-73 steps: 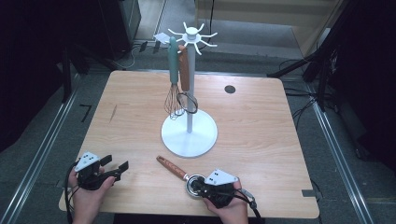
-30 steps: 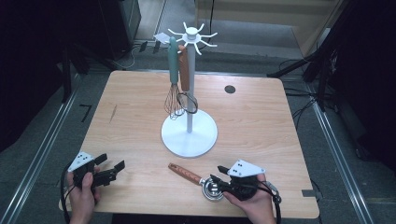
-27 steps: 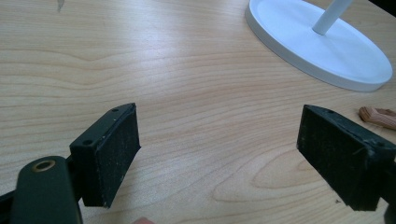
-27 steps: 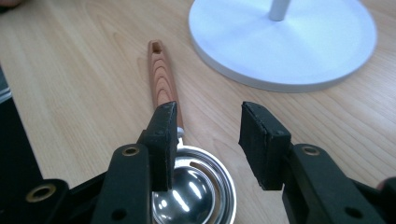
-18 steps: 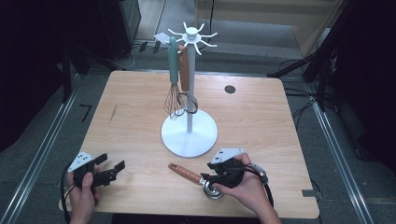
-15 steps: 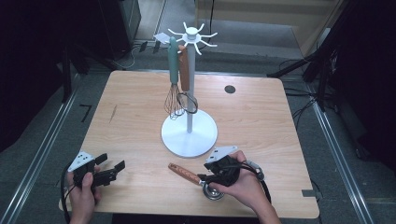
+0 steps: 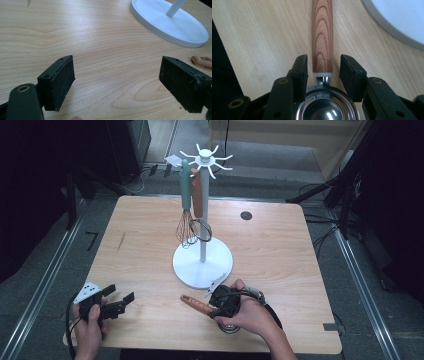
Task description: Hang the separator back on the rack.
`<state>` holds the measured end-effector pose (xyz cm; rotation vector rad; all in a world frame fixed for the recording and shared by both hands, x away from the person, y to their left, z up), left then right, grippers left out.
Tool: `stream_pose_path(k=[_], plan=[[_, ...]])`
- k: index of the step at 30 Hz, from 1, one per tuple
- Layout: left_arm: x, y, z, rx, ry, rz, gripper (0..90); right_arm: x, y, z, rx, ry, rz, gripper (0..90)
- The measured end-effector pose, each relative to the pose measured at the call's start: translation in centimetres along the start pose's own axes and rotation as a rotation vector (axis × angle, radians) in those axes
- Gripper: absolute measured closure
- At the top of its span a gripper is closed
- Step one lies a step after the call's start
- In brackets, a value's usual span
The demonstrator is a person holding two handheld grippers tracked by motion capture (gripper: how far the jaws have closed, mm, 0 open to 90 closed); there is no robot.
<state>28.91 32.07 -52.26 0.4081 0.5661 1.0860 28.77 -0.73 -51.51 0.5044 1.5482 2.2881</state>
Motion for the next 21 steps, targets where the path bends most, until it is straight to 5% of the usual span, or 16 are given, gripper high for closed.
stream_pose_path(k=[15,21], plan=[[0.0,-0.1,0.0,0.003,-0.003,-0.002,13.9,0.3,-1.6,0.6,0.091,-0.028,-0.026,65.8],[0.0,0.0,0.0,0.004,-0.004,-0.002,13.9,1.0,-1.8,0.8,0.120,0.040,-0.108,69.3]])
Point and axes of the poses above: each handheld gripper's, and its own axes: y roughly backward along the jaws, z roughly out of its top, x roughly to its left, the point moved 7 cm from there along -y, roughly forward along the jaws, and after that the axes turned 3 degrees about x, right-handed, at the moved point
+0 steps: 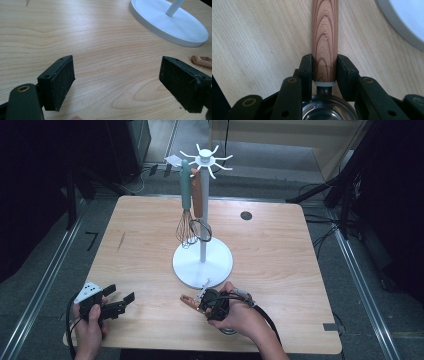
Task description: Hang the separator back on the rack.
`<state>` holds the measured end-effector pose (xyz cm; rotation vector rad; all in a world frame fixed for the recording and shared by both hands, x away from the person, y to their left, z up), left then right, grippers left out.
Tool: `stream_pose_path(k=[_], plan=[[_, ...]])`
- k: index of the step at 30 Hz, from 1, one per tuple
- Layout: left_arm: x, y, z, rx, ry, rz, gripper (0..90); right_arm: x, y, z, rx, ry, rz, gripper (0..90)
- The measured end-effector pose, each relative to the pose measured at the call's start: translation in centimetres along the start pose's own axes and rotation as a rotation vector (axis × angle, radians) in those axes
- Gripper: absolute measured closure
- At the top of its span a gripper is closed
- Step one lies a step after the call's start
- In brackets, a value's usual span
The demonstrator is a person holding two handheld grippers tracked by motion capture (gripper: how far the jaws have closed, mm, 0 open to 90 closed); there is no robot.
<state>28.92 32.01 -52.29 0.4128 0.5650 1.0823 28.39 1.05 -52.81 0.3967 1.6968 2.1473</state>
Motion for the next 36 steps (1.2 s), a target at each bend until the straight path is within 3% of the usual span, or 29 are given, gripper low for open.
stream_pose_path(k=[5,11,17,21,28,36], plan=[[0.0,0.0,0.0,0.002,0.001,0.000,13.9,0.4,0.0,0.1,0.024,-0.032,-0.021,70.1],[0.0,0.0,0.0,0.004,0.001,0.000,13.9,0.3,0.0,0.1,0.013,-0.077,-0.008,70.9],[0.0,0.0,0.0,0.004,0.002,-0.004,13.9,1.0,0.2,-0.1,0.005,-0.054,0.010,71.1],[0.0,0.0,0.0,0.003,0.001,-0.006,14.0,0.8,0.9,0.1,-0.053,-0.078,0.017,71.1],[-0.1,-0.1,0.0,0.008,-0.006,-0.005,14.1,-0.9,2.3,-0.2,-0.179,-0.148,-0.010,71.1],[-0.1,0.0,0.0,0.008,-0.009,-0.006,14.1,-2.7,3.1,-1.0,-0.280,-0.226,0.018,71.1]])
Point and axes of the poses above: each handheld gripper's, and its own axes: y roughly backward along the jaws, z roughly out of its top, x roughly to its left, the point moved 7 cm from there along -y, roughly forward along the jaws, and after that the axes turned 3 degrees about x, right-handed, at the moved point
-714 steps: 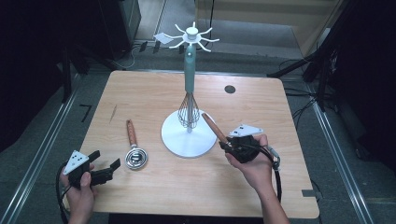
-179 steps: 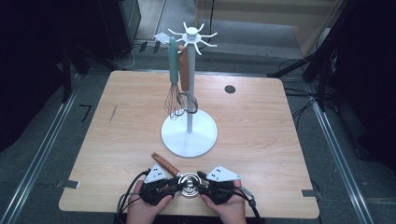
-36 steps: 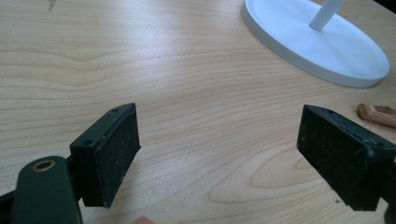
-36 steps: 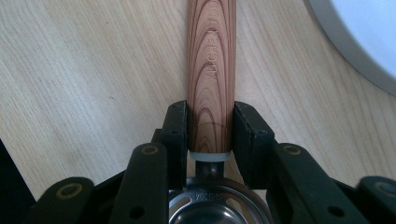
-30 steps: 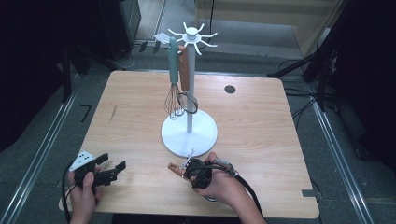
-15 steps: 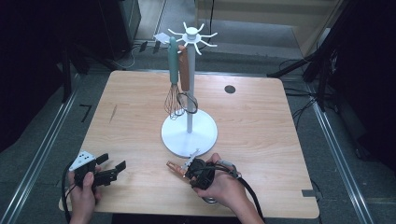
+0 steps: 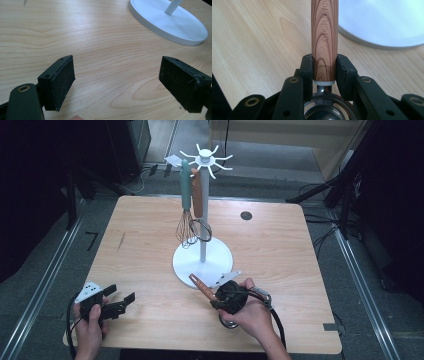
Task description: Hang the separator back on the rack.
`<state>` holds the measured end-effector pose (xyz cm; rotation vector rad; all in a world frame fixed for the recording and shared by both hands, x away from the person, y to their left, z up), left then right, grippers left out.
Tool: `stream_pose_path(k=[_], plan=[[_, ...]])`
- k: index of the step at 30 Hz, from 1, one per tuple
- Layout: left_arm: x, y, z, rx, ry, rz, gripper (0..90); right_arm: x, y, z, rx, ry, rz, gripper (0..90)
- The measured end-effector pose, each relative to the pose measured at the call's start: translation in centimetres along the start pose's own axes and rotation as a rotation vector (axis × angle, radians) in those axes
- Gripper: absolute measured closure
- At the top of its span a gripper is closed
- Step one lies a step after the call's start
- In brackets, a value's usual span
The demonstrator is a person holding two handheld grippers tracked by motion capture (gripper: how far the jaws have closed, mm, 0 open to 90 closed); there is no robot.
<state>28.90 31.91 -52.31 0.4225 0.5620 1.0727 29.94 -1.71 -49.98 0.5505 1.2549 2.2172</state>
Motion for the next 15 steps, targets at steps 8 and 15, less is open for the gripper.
stream_pose_path(k=[8,15], plan=[[0.0,0.0,0.0,0.001,-0.005,0.005,14.1,-1.3,0.5,0.0,-0.088,-0.059,-0.004,71.1],[0.0,0.0,0.0,0.000,-0.004,0.008,14.1,-2.2,1.1,-0.1,-0.146,-0.101,-0.003,71.1]])
Point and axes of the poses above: each handheld gripper's, and its own axes: y roughly backward along the jaws, z roughly out of its top, x roughly to its left, the point moved 7 cm from there along -y, roughly forward along the jaws, and after that the axes turned 3 degrees about x, right-handed, at the moved point
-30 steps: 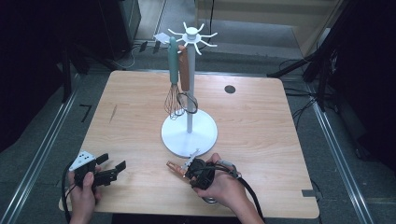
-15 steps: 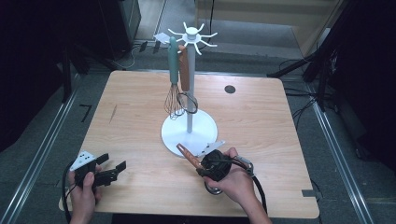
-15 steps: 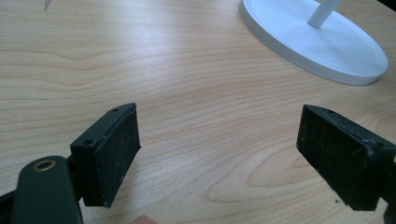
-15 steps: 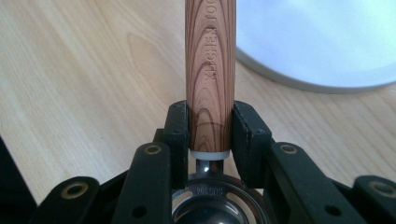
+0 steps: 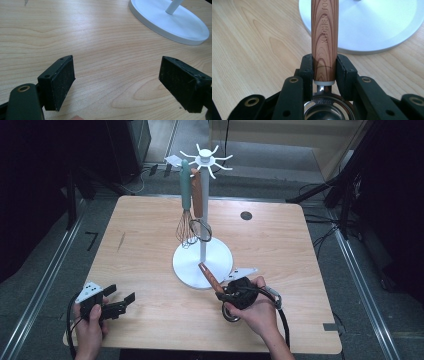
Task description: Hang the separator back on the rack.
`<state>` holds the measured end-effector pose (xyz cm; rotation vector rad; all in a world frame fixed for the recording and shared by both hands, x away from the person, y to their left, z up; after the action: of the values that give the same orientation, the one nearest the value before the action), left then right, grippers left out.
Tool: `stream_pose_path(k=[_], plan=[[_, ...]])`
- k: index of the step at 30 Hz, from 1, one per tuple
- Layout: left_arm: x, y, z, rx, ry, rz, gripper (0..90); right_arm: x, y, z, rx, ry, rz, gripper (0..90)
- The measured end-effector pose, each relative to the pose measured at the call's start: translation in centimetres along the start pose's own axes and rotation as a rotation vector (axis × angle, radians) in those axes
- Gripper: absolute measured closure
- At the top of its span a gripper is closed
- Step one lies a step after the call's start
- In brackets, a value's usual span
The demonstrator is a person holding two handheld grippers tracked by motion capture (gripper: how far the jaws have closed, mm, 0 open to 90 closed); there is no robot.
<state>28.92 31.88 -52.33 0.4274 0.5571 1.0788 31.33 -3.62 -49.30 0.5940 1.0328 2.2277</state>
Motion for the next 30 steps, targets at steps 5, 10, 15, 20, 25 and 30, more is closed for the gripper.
stream_pose_path(k=[5,10,15,20,25,30], plan=[[0.0,0.0,0.0,-0.002,0.000,0.001,14.1,-0.8,0.5,0.1,-0.047,-0.026,-0.016,71.1],[0.0,0.0,0.0,-0.002,-0.001,0.005,14.1,-1.2,1.1,0.2,-0.089,-0.045,-0.023,71.1],[-0.1,0.0,0.0,0.003,-0.011,0.006,13.2,-1.8,1.6,0.3,-0.138,-0.064,-0.018,71.1],[-0.1,0.0,0.0,0.005,-0.015,0.001,6.3,-2.1,2.3,0.7,-0.194,-0.077,-0.025,71.1],[-0.2,0.0,0.0,0.007,-0.014,0.000,2.0,-2.3,3.0,1.0,-0.238,-0.077,-0.037,71.1],[-0.2,-0.1,0.0,0.006,-0.013,0.004,1.9,-2.7,3.7,1.2,-0.286,-0.090,-0.045,71.1]])
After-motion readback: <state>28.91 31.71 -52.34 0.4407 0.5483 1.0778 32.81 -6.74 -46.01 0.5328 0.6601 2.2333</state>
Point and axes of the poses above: each handheld gripper's, and its own axes: y roughly backward along the jaws, z roughly out of its top, x roughly to its left, the point moved 7 cm from there along -y, roughly forward along the jaws, and after that the axes turned 3 degrees about x, right-handed, at the moved point
